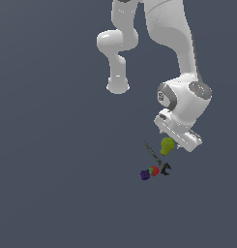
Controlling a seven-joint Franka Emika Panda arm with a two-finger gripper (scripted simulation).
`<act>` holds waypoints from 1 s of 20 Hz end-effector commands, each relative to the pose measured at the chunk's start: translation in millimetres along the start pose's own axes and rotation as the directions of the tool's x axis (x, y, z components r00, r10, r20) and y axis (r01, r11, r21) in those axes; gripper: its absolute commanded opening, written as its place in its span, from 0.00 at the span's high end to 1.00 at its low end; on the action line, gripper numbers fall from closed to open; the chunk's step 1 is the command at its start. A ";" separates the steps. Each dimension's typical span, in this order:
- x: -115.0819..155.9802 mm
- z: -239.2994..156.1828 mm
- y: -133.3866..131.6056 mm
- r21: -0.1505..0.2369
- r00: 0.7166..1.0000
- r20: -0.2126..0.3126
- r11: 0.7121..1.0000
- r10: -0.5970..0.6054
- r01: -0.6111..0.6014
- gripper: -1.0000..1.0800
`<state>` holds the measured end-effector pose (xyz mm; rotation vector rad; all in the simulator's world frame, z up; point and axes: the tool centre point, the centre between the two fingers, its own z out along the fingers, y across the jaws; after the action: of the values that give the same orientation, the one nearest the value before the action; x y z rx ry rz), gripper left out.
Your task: Pick up a designated object from a clutter of objects.
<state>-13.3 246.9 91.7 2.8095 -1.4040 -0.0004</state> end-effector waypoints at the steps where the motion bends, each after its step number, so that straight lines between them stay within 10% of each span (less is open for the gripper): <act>1: -1.1 0.8 -0.4 0.001 1.000 0.000 1.000 0.005 -0.005 0.04; 20: -0.8 50.8 -0.1 0.001 1.000 0.000 1.000 0.005 -0.005 0.04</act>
<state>-14.4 247.4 41.9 2.8056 -1.4110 -0.0014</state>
